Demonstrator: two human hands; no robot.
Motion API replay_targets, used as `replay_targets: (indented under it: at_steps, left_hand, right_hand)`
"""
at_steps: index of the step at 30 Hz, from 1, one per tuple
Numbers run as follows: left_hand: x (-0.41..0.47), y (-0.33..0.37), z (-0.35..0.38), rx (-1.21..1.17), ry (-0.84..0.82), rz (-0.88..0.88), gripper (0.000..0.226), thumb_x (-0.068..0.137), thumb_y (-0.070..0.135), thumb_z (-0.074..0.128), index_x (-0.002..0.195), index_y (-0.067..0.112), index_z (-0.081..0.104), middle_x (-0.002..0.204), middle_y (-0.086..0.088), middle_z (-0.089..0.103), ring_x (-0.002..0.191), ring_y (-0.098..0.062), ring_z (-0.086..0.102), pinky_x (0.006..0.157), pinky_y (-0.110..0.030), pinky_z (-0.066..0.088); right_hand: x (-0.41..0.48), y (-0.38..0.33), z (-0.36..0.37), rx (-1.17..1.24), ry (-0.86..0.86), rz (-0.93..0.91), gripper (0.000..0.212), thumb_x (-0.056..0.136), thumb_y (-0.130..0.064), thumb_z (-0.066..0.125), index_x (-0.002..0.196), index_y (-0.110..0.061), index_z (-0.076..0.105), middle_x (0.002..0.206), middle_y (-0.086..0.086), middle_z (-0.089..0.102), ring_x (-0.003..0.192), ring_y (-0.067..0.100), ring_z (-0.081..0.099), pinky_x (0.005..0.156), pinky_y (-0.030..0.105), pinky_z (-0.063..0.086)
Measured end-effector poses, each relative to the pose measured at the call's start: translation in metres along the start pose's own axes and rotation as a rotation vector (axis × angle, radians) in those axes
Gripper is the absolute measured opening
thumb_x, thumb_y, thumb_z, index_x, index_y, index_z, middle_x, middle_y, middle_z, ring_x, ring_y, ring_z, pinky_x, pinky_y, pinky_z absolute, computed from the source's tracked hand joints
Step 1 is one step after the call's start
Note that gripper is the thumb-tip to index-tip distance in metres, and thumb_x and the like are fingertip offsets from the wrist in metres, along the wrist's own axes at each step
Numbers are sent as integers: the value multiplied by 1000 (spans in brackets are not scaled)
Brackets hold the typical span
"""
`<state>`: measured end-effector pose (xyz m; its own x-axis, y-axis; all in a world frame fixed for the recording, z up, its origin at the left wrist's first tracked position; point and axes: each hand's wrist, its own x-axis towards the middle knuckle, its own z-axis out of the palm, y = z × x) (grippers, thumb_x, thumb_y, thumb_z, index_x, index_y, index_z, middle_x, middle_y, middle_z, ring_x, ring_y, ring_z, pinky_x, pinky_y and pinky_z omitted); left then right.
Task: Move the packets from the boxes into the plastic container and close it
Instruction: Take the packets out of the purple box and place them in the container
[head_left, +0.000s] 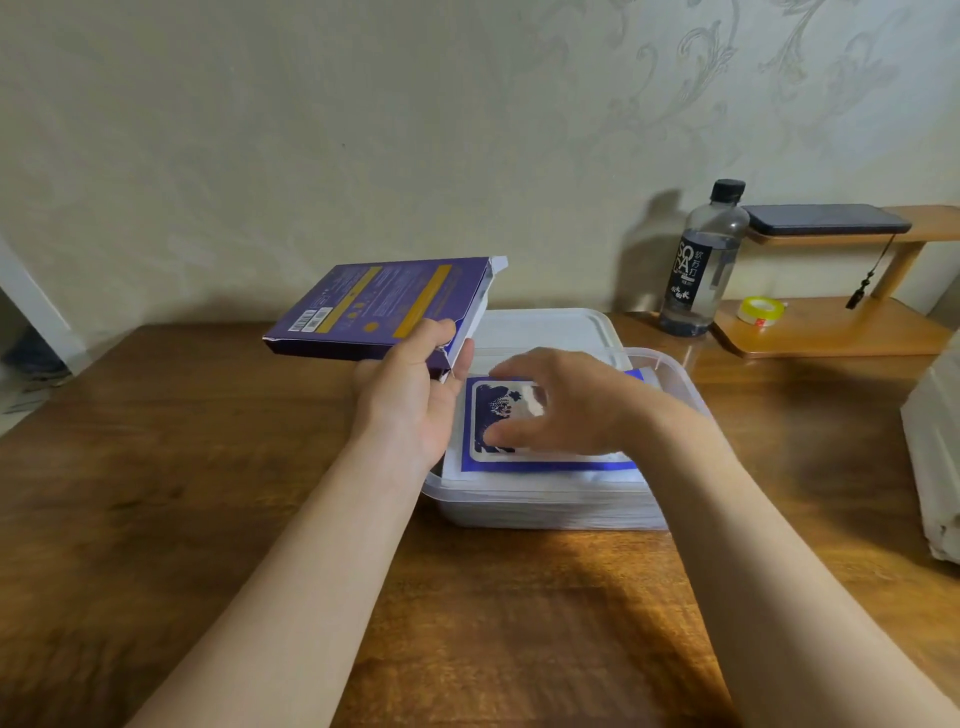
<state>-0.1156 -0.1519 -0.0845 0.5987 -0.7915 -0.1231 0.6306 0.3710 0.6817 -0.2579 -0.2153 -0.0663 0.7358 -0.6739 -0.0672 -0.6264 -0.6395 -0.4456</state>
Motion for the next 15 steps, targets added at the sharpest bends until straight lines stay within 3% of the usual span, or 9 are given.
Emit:
replay_targets:
  at_steps: [3, 6, 10, 15]
  left_hand:
    - [1, -1, -1, 8, -4, 7, 27, 88, -1, 71, 104, 17, 61, 113, -8, 67, 109, -22, 66, 86, -37, 61]
    - [1, -1, -2, 21, 5, 7, 30, 87, -2, 72, 108, 16, 61, 113, -8, 67, 107, -21, 67, 84, -36, 62]
    - [4, -1, -3, 27, 19, 4, 45, 86, -1, 74, 126, 10, 57, 123, -10, 66, 111, -23, 67, 80, -34, 62]
    - [3, -1, -2, 45, 15, 12, 28, 85, -4, 73, 104, 15, 63, 107, -5, 70, 104, -22, 68, 78, -34, 61]
  right_hand:
    - [2, 4, 8, -108, -40, -4, 77, 83, -69, 63, 148, -34, 42, 144, -6, 53, 123, 17, 53, 101, 37, 46]
    - [2, 6, 11, -250, -97, -4, 83, 85, -78, 48, 155, -39, 27, 155, -9, 40, 141, 22, 38, 114, 47, 33]
    - [-4, 14, 13, -353, -188, -17, 82, 88, -81, 29, 158, -44, 8, 167, -5, 12, 153, 24, 12, 122, 51, 14]
    - [-7, 15, 8, -387, -202, -43, 82, 85, -83, 24, 157, -47, 7, 167, -2, 13, 152, 27, 16, 120, 54, 18]
